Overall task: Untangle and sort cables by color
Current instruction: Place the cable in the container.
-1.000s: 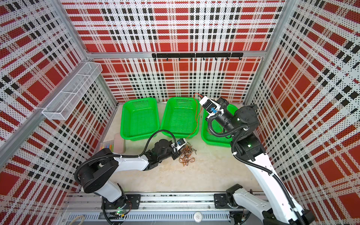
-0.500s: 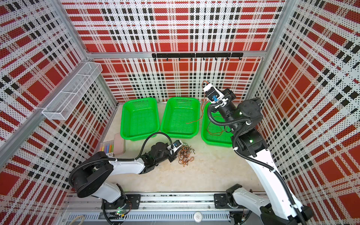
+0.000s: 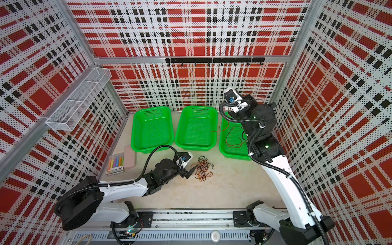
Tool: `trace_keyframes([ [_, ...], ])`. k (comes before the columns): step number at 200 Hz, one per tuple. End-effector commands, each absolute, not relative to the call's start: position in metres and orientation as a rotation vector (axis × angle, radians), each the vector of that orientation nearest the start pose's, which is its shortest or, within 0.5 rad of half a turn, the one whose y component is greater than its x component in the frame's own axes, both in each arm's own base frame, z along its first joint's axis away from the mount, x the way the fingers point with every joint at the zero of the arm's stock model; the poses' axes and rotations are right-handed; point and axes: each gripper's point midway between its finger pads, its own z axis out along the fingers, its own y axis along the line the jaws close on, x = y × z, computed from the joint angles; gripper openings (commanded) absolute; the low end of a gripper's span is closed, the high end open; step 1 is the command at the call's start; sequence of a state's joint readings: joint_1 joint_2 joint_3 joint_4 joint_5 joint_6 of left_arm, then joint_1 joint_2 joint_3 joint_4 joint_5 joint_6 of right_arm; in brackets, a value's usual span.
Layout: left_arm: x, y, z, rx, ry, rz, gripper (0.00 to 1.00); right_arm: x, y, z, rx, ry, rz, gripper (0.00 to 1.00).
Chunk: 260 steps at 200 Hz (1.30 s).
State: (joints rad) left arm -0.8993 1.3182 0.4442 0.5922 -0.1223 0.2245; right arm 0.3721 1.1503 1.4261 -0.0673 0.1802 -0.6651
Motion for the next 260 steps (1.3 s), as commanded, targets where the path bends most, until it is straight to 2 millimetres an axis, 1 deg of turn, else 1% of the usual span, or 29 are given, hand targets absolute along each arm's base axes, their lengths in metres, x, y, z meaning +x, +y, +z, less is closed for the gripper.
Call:
trace_keyframes([
  [1,0.259,-0.286,0.165,0.859,1.592,-0.336,1.00,0.368,0.074,0.542,-0.430,1.266,-0.487,0.00],
  [5,0.259,-0.284,0.166,0.851,1.592,-0.333,0.98,0.372,0.069,0.540,-0.417,1.275,-0.501,0.00],
  [38,0.258,-0.273,0.177,0.783,1.579,-0.329,0.98,0.397,0.033,0.521,-0.310,1.317,-0.613,0.00],
  [55,0.259,-0.267,0.187,0.701,1.575,-0.371,0.98,0.409,0.029,0.499,-0.329,1.336,-0.667,0.00],
  [68,0.261,-0.265,0.188,0.676,1.583,-0.393,0.98,0.416,0.025,0.482,-0.325,1.349,-0.702,0.00],
  [92,0.270,-0.258,0.191,0.602,1.601,-0.433,0.98,0.430,0.020,0.435,-0.324,1.390,-0.749,0.00],
  [105,0.275,-0.253,0.196,0.551,1.599,-0.472,0.98,0.435,0.016,0.402,-0.319,1.427,-0.750,0.00],
  [114,0.275,-0.254,0.200,0.574,1.583,-0.499,0.98,0.439,0.014,0.380,-0.309,1.463,-0.744,0.00],
  [124,0.276,-0.253,0.204,0.578,1.568,-0.486,0.98,0.441,0.010,0.356,-0.291,1.505,-0.748,0.00],
  [139,0.284,-0.242,0.210,0.485,1.578,-0.454,0.98,0.441,0.006,0.320,-0.258,1.574,-0.725,0.00],
  [150,0.287,-0.239,0.213,0.464,1.580,-0.439,0.98,0.440,0.004,0.293,-0.241,1.636,-0.697,0.00],
  [154,0.287,-0.239,0.212,0.471,1.586,-0.430,0.98,0.439,0.004,0.282,-0.234,1.667,-0.681,0.05],
  [155,0.287,-0.239,0.212,0.474,1.588,-0.428,0.98,0.439,0.004,0.282,-0.234,1.667,-0.681,0.05],
  [158,0.287,-0.239,0.211,0.483,1.590,-0.421,0.98,0.438,0.003,0.273,-0.230,1.691,-0.672,0.11],
  [159,0.287,-0.240,0.211,0.486,1.592,-0.419,0.98,0.438,0.003,0.273,-0.230,1.691,-0.672,0.11],
  [164,0.287,-0.240,0.211,0.495,1.596,-0.402,0.98,0.436,0.002,0.262,-0.221,1.722,-0.660,0.21],
  [167,0.288,-0.240,0.210,0.496,1.600,-0.391,0.98,0.436,0.002,0.259,-0.219,1.732,-0.654,0.24],
  [168,0.288,-0.241,0.211,0.496,1.601,-0.389,0.98,0.435,0.003,0.255,-0.216,1.741,-0.647,0.28],
  [170,0.288,-0.241,0.210,0.499,1.602,-0.383,0.98,0.435,0.003,0.253,-0.215,1.747,-0.643,0.29],
  [171,0.288,-0.241,0.210,0.502,1.603,-0.380,0.98,0.434,0.003,0.249,-0.214,1.758,-0.634,0.33],
  [172,0.288,-0.241,0.210,0.505,1.604,-0.379,0.98,0.434,0.003,0.249,-0.214,1.758,-0.634,0.33],
  [175,0.287,-0.242,0.210,0.515,1.603,-0.375,0.98,0.433,0.004,0.242,-0.220,1.781,-0.618,0.38],
  [185,0.285,-0.247,0.209,0.555,1.596,-0.371,0.98,0.430,0.007,0.227,-0.233,1.827,-0.585,0.46],
  [189,0.284,-0.248,0.207,0.566,1.595,-0.371,0.98,0.428,0.009,0.220,-0.233,1.847,-0.563,0.51],
  [205,0.284,-0.252,0.202,0.581,1.607,-0.376,0.98,0.423,0.017,0.203,-0.250,1.910,-0.466,0.61],
  [213,0.287,-0.252,0.197,0.580,1.630,-0.353,0.98,0.419,0.021,0.198,-0.258,1.939,-0.405,0.67],
  [221,0.286,-0.255,0.191,0.609,1.644,-0.330,0.98,0.416,0.022,0.199,-0.240,1.962,-0.366,0.72],
  [243,0.276,-0.265,0.176,0.716,1.663,-0.313,1.00,0.409,0.018,0.201,-0.197,2.047,-0.303,0.80],
  [260,0.268,-0.271,0.167,0.789,1.674,-0.326,0.92,0.404,0.011,0.203,-0.156,2.117,-0.284,0.85],
])
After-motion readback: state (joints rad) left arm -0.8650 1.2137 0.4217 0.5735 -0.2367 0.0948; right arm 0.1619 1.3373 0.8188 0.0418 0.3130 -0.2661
